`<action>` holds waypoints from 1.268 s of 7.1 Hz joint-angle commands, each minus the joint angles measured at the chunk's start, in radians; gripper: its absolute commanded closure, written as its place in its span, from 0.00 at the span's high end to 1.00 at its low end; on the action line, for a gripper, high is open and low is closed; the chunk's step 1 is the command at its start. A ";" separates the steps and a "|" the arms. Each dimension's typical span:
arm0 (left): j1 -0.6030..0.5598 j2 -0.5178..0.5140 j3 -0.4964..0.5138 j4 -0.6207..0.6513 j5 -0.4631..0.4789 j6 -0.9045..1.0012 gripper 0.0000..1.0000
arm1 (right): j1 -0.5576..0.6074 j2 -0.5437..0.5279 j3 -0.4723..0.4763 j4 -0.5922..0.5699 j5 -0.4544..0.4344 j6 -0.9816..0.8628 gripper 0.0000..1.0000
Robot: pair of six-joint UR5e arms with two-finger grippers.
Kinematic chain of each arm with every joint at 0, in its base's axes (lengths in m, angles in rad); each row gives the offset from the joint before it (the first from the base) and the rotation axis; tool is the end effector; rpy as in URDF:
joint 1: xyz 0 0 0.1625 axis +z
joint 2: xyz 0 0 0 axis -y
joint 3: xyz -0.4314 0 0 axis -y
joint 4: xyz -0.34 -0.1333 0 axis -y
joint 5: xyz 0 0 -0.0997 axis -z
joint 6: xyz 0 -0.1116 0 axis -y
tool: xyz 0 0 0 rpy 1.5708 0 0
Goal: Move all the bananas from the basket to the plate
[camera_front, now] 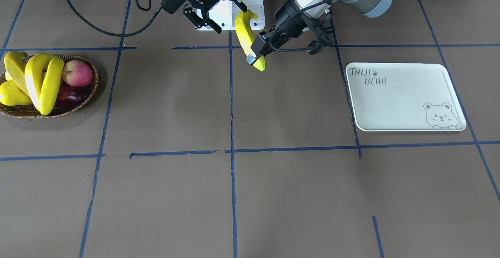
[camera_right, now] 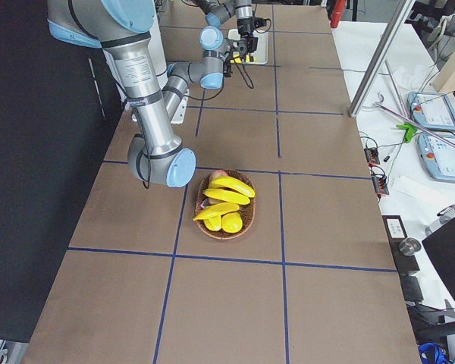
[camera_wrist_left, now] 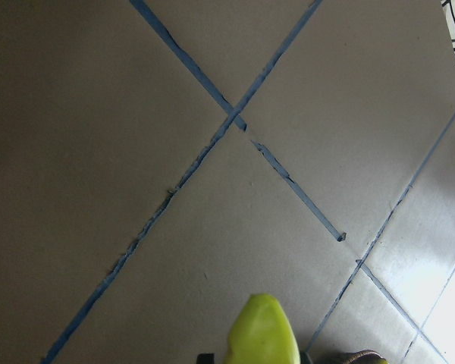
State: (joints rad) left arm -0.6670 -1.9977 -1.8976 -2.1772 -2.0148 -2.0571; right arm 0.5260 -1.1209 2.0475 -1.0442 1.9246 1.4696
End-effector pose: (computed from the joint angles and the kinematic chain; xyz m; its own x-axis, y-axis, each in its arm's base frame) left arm 0.3761 -0.4048 0.2461 0.0384 -0.5674 -0.8225 0.2789 0.7965 -0.5364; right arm -0.3913 -0.3366 0.1924 0.1185 -0.0408 0.9921 -0.1623 0.9849 0.0599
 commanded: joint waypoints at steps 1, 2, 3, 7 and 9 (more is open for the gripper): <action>-0.101 0.138 -0.002 0.001 -0.059 0.038 0.00 | 0.124 -0.029 0.003 -0.194 0.138 -0.076 1.00; -0.164 0.227 -0.001 0.001 -0.112 0.102 0.00 | 0.137 -0.033 0.003 -0.335 0.139 -0.221 1.00; -0.208 0.317 0.002 0.001 -0.158 0.203 0.00 | 0.158 -0.034 0.002 -0.459 0.139 -0.344 1.00; -0.351 0.418 0.219 -0.013 -0.183 0.506 0.00 | 0.253 -0.265 0.094 -0.537 0.152 -0.722 1.00; -0.457 0.416 0.320 -0.012 -0.185 0.667 0.00 | 0.253 -0.261 0.091 -0.537 0.168 -0.729 1.00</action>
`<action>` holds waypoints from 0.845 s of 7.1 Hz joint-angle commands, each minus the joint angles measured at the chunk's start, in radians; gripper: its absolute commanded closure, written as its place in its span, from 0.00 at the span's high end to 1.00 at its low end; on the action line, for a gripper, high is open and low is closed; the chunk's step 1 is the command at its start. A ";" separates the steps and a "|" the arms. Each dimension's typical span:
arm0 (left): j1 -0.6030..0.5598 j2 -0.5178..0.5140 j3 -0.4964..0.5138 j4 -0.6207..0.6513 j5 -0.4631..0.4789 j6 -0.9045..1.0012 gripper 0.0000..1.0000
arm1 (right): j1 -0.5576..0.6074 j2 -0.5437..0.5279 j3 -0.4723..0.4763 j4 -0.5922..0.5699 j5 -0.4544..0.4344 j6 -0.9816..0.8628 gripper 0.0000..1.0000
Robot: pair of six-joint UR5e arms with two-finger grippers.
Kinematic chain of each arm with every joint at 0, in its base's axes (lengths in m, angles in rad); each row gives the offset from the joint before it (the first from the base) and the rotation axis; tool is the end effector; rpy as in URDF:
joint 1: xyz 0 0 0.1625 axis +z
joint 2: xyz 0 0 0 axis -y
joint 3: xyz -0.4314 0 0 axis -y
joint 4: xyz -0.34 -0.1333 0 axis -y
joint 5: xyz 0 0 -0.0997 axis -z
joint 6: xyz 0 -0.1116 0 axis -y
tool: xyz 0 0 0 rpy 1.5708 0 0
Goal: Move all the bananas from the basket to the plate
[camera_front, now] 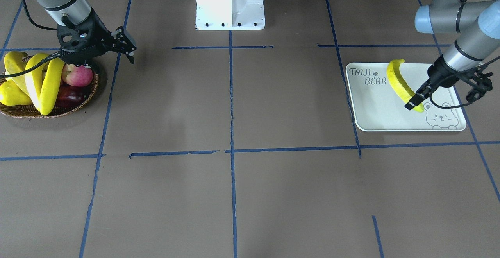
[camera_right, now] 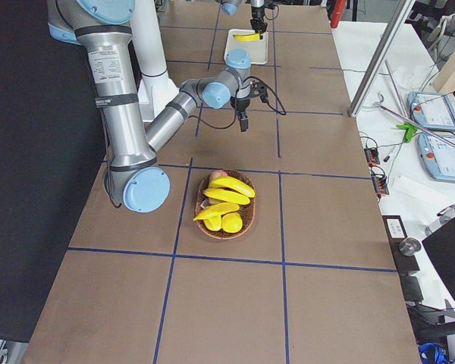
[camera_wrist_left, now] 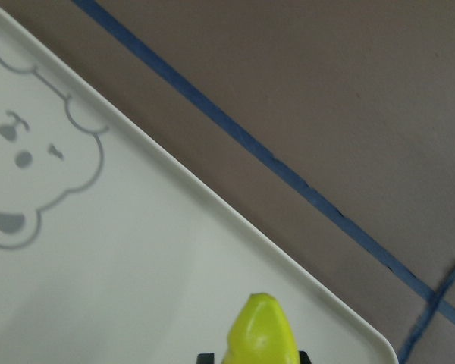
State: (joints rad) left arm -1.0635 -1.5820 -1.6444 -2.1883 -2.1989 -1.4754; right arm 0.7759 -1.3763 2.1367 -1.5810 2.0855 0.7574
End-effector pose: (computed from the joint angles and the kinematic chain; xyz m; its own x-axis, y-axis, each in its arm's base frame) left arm 0.1731 -0.4507 0.5696 0.4190 -0.5951 -0.6858 0.4851 0.7851 -0.3850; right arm -0.2798 -0.3843 0.3545 0.6276 -0.2703 0.7301 0.1252 0.9606 0.2480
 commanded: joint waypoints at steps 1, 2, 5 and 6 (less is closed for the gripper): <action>-0.071 -0.003 0.124 -0.002 -0.001 0.089 0.05 | 0.002 -0.006 0.000 -0.001 0.005 -0.016 1.00; -0.072 0.002 0.153 -0.042 0.001 0.089 0.12 | 0.002 -0.006 0.002 -0.001 0.007 -0.016 1.00; -0.072 0.005 0.296 -0.269 -0.002 0.133 0.99 | 0.002 -0.007 0.003 0.001 0.005 -0.016 1.00; -0.078 0.007 0.295 -0.268 -0.027 0.217 1.00 | 0.002 -0.007 0.005 -0.001 0.007 -0.016 1.00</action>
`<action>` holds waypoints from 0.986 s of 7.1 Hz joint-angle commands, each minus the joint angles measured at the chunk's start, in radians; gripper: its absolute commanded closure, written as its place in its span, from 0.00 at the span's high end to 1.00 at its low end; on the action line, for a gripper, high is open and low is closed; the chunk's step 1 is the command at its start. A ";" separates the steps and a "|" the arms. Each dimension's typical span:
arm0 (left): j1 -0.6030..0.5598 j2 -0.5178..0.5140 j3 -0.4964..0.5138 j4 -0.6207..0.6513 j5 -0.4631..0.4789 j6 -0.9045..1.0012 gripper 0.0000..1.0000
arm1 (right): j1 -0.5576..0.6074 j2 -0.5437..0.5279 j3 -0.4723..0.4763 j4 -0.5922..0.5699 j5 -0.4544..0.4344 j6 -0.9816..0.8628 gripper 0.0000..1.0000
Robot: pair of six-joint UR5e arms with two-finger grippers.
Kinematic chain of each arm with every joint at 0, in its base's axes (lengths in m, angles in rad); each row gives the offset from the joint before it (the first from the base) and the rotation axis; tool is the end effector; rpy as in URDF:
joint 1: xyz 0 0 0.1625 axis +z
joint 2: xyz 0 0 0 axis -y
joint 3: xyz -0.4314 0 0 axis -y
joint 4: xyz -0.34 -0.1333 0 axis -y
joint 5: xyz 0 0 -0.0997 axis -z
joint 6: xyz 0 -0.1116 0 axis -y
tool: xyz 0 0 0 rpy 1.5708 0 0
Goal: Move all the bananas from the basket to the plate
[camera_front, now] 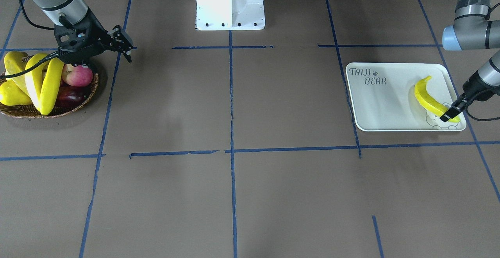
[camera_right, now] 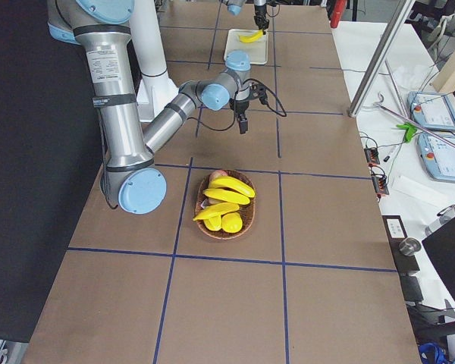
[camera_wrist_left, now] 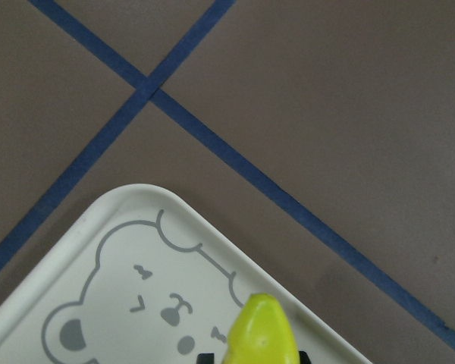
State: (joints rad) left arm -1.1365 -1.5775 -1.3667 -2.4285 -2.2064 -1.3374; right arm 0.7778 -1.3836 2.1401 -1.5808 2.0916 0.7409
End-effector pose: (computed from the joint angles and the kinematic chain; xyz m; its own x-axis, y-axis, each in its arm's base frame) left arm 0.1370 -0.4547 0.6703 0.4567 -0.5423 -0.7052 0.4843 0.8165 -0.3143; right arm -0.2778 -0.3827 0.3564 0.6245 -0.2833 0.7279 0.1375 0.9572 0.2545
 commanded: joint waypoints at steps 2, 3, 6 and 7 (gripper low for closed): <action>-0.075 0.005 -0.012 -0.027 -0.218 0.086 1.00 | 0.023 -0.082 0.064 -0.001 0.011 0.002 1.00; -0.104 0.011 -0.082 -0.026 -0.277 0.077 1.00 | 0.043 -0.136 0.079 0.013 0.010 -0.003 1.00; -0.103 0.027 -0.150 -0.030 -0.268 0.076 1.00 | 0.041 -0.225 0.069 0.015 -0.054 -0.041 1.00; -0.104 0.028 -0.152 -0.032 -0.268 0.076 1.00 | 0.019 -0.244 0.046 0.006 -0.138 -0.041 1.00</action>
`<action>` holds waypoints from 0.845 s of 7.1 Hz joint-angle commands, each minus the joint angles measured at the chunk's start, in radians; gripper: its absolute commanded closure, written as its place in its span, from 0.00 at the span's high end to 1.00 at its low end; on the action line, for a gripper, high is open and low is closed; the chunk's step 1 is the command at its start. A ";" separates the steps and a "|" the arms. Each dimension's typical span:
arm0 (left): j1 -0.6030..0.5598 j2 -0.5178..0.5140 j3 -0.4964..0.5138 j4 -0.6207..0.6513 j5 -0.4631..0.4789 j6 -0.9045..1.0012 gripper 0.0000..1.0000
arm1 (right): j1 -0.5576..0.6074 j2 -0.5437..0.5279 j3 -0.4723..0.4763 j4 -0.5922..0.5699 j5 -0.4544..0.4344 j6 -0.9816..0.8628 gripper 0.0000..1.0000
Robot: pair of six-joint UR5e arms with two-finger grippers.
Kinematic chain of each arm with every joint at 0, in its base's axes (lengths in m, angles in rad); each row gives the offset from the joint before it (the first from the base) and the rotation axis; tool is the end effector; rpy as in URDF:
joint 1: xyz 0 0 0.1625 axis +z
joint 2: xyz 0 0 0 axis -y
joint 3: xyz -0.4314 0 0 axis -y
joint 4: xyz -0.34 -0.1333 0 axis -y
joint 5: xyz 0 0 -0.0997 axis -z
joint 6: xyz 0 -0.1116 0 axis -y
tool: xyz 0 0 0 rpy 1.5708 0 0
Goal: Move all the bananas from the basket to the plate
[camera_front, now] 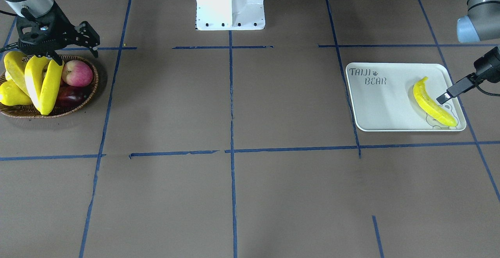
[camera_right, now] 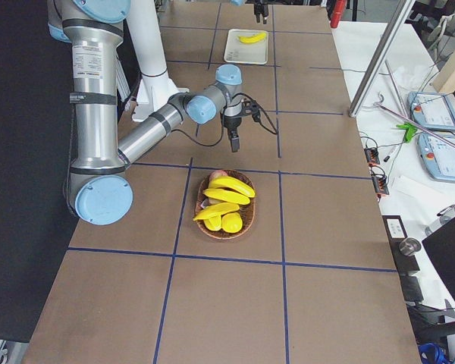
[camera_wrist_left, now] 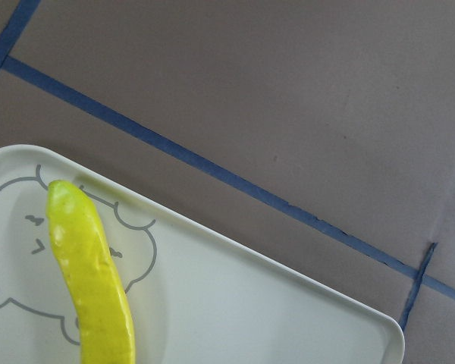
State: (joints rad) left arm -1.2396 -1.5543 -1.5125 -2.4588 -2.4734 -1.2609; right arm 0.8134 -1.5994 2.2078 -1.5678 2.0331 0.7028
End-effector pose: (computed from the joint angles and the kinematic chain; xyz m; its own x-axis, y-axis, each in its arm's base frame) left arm 0.1033 -0.4410 0.5943 0.3349 -0.3930 -0.8564 0.3132 0.9036 -0.2921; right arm -0.2180 -0.3521 0.4240 0.7257 -0.2266 0.6497 0.1226 0.9717 0.2019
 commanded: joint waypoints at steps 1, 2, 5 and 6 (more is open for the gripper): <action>-0.001 0.005 -0.006 -0.002 -0.001 0.000 1.00 | -0.042 -0.031 -0.054 -0.011 -0.121 -0.003 1.00; -0.001 0.005 -0.006 -0.002 -0.001 0.000 1.00 | -0.075 -0.052 -0.063 -0.011 -0.190 -0.002 1.00; -0.001 0.019 -0.015 -0.003 -0.001 0.000 1.00 | -0.112 -0.091 -0.094 -0.012 -0.300 -0.003 0.99; -0.001 0.020 -0.015 -0.003 -0.001 0.000 1.00 | -0.114 -0.089 -0.102 -0.012 -0.323 -0.005 0.92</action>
State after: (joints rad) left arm -1.2410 -1.5372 -1.5259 -2.4620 -2.4743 -1.2609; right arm 0.7059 -1.6882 2.1164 -1.5796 1.7388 0.6987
